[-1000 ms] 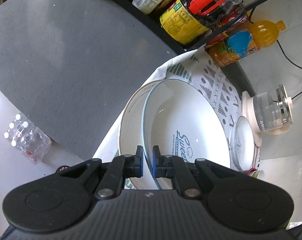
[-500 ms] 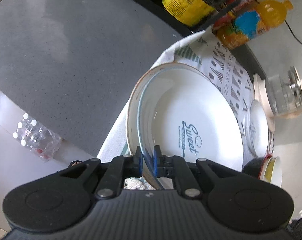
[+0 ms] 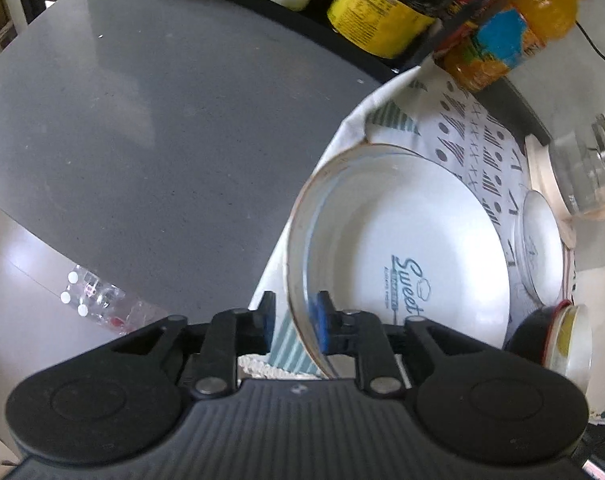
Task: Organize plates and bowls
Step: 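Lower the 'Sweet' plate onto the flower-print plate with both grippers, then open both grippers and release the 'Sweet' plate on the flower-print plate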
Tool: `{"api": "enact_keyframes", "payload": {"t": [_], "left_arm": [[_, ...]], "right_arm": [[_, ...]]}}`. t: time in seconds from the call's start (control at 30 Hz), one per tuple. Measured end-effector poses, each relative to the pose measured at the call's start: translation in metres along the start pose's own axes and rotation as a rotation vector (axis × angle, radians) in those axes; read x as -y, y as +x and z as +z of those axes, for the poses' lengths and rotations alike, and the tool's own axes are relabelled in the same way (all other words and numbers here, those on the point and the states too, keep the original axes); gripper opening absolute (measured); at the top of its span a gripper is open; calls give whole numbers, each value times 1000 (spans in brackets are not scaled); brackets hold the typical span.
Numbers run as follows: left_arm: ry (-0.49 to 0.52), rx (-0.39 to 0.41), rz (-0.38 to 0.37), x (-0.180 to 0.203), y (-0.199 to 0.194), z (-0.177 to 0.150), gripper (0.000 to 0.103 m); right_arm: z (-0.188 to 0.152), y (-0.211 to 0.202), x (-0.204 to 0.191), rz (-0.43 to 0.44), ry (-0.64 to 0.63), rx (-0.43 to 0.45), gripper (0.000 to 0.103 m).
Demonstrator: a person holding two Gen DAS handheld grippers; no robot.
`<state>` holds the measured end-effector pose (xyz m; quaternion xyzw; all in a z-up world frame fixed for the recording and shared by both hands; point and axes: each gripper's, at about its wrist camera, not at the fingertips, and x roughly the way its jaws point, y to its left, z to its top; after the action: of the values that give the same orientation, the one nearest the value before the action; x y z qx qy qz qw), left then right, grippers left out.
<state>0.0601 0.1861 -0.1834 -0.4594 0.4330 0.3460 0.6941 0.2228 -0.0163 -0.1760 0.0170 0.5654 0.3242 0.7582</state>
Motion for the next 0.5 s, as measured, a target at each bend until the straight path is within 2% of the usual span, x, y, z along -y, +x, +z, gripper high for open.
{"api": "enact_keyframes", "payload": {"t": [0.07, 0.43, 0.5], "left_arm": [[-1, 8, 5, -2, 2, 2, 26], [-22, 21, 19, -4, 9, 9, 26], [-18, 20, 32, -2, 6, 13, 26]], "right_arm": [[0, 1, -2, -8, -8, -1, 11], [7, 12, -5, -23, -24, -41, 13], [11, 7, -7, -18, -28, -53, 21]]}}
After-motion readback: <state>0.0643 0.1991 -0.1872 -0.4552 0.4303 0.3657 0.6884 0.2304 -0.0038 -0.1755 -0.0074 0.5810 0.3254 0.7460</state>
